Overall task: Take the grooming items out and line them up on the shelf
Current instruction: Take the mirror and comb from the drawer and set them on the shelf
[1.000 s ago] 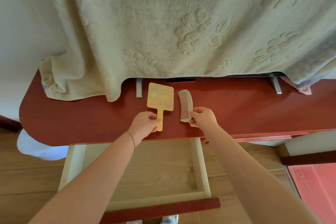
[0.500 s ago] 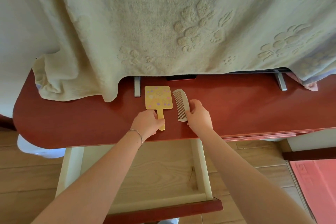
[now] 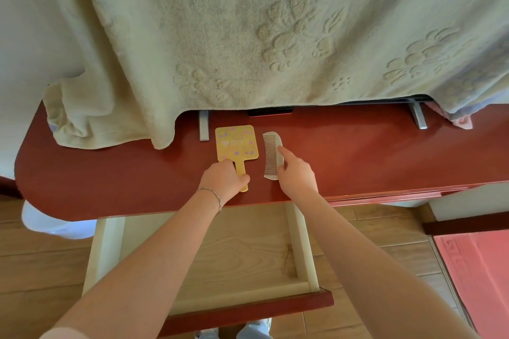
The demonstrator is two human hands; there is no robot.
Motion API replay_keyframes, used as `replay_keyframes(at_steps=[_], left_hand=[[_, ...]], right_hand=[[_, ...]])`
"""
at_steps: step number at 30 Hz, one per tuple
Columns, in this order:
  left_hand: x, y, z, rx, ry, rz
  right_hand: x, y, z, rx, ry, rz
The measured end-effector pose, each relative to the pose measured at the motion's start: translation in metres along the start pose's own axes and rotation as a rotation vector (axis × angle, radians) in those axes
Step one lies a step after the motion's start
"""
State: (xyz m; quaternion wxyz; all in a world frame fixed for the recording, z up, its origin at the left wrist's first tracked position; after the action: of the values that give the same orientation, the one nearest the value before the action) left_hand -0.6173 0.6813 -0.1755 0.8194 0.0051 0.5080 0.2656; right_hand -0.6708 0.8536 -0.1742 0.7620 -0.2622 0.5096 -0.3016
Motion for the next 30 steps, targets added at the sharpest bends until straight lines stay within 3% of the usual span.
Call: replay_keyframes(at_steps=[9,14,19,22,30], left_hand=[[-0.006,0.0,0.018,0.062,0.126,-0.042],[-0.017,-0.014,0.042,0.149,0.277,0.033],[-0.021,-0.028,0.083,0.341,0.419,0.018],[-0.01,-0.039,0.108,0.47,0.48,-0.099],[0.048,-0.083,0.149,0.593,0.28,-0.419]], right_hand=[[-0.006,-0.001,0.025,-0.088,-0.011,-0.019],[0.003,-0.03,0.066,-0.418,0.029,0.084],[0.04,-0.039,0.114,-0.665,-0.075,0.297],[0.07,-0.025,0.14,-0.659,-0.261,0.423],[0.11,0.009,0.188,-0.677,-0.488,0.657]])
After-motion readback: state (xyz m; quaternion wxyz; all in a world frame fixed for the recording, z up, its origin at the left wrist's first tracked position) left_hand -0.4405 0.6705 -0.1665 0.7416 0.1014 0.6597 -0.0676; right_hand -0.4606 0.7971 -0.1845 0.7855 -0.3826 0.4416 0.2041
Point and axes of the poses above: each hand's wrist, its own z-axis away from the middle knuckle, its own x-axis out of the palm, y = z × x, the point moved 10 cm from there along -z, towards the middle knuckle, and after that the axes turned 13 degrees about -z, right-handed, at the moved point
